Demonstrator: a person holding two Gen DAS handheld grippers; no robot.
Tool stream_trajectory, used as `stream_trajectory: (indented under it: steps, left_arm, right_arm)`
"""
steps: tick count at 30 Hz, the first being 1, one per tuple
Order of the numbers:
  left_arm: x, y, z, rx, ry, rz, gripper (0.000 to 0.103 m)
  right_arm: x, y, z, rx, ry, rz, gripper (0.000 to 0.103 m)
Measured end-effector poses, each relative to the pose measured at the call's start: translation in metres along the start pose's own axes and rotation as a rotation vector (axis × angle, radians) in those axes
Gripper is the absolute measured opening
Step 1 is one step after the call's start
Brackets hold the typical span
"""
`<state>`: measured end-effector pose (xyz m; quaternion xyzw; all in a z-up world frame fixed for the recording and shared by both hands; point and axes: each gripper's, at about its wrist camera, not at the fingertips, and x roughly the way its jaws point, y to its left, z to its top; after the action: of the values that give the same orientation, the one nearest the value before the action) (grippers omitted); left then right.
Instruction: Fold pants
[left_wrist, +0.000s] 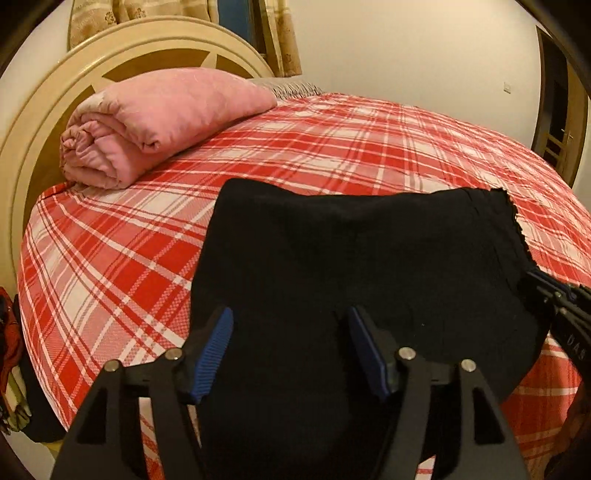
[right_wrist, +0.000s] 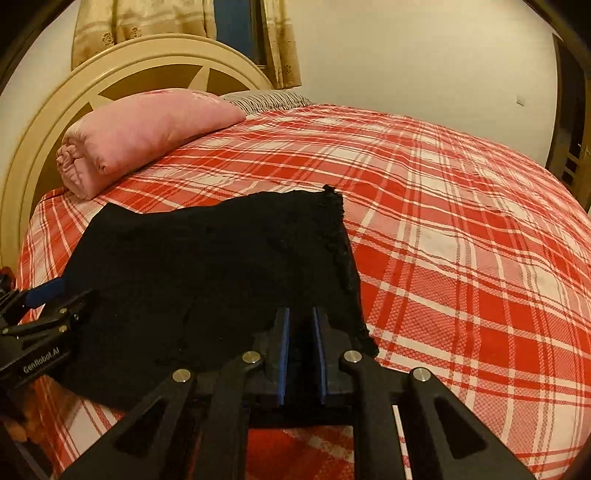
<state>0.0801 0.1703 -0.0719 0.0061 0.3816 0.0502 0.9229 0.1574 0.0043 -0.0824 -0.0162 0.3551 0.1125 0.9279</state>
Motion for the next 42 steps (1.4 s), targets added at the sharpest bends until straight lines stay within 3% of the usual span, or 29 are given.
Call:
stream_trajectory:
  steps: [8, 10, 15, 19, 21, 22, 23, 24, 28, 35, 39, 42]
  left_arm:
    - [0.01, 0.004, -0.006, -0.04, -0.048, 0.038, 0.092]
    - [0.013, 0.007, -0.004, -0.057, -0.04, 0.052, 0.103]
    - [0.025, 0.024, -0.003, -0.161, 0.008, -0.039, 0.103]
    - [0.019, 0.024, -0.006, -0.174, 0.041, -0.042, 0.103]
    - [0.009, 0.026, -0.009, -0.176, 0.078, -0.035, 0.103]
    - [0.003, 0.026, -0.012, -0.165, 0.094, -0.027, 0.103]
    - [-0.003, 0.027, -0.015, -0.15, 0.097, -0.024, 0.103]
    - [-0.012, 0.027, -0.019, -0.133, 0.089, -0.018, 0.103]
    - [-0.04, 0.027, -0.035, -0.12, 0.069, 0.001, 0.103]
    - [-0.091, 0.018, -0.055, -0.024, 0.001, 0.034, 0.103]
    - [-0.119, 0.016, -0.064, 0.016, -0.04, 0.024, 0.103]
    - [-0.14, 0.016, -0.065, 0.047, -0.084, 0.041, 0.103]
  right_arm:
    - [0.006, 0.011, -0.001, -0.057, -0.004, -0.073, 0.016]
    - [0.007, 0.014, 0.0, -0.071, -0.004, -0.094, 0.017]
    - [0.005, 0.022, -0.001, -0.116, -0.012, -0.144, 0.018]
    - [0.0, 0.018, -0.001, -0.102, -0.002, -0.129, 0.022]
    - [-0.012, 0.02, -0.002, -0.099, 0.017, -0.131, 0.038]
    - [-0.024, 0.023, -0.004, -0.081, 0.014, -0.125, 0.056]
    - [-0.032, 0.025, -0.006, -0.066, 0.011, -0.12, 0.082]
    - [-0.041, 0.028, -0.01, -0.045, 0.004, -0.112, 0.089]
    - [-0.077, 0.037, -0.038, 0.021, -0.039, -0.05, 0.091]
    - [-0.105, 0.027, -0.087, 0.181, 0.017, -0.044, 0.091]
    - [-0.129, 0.022, -0.086, 0.221, -0.001, -0.04, 0.091]
    - [-0.162, 0.023, -0.077, 0.218, -0.068, -0.061, 0.091]
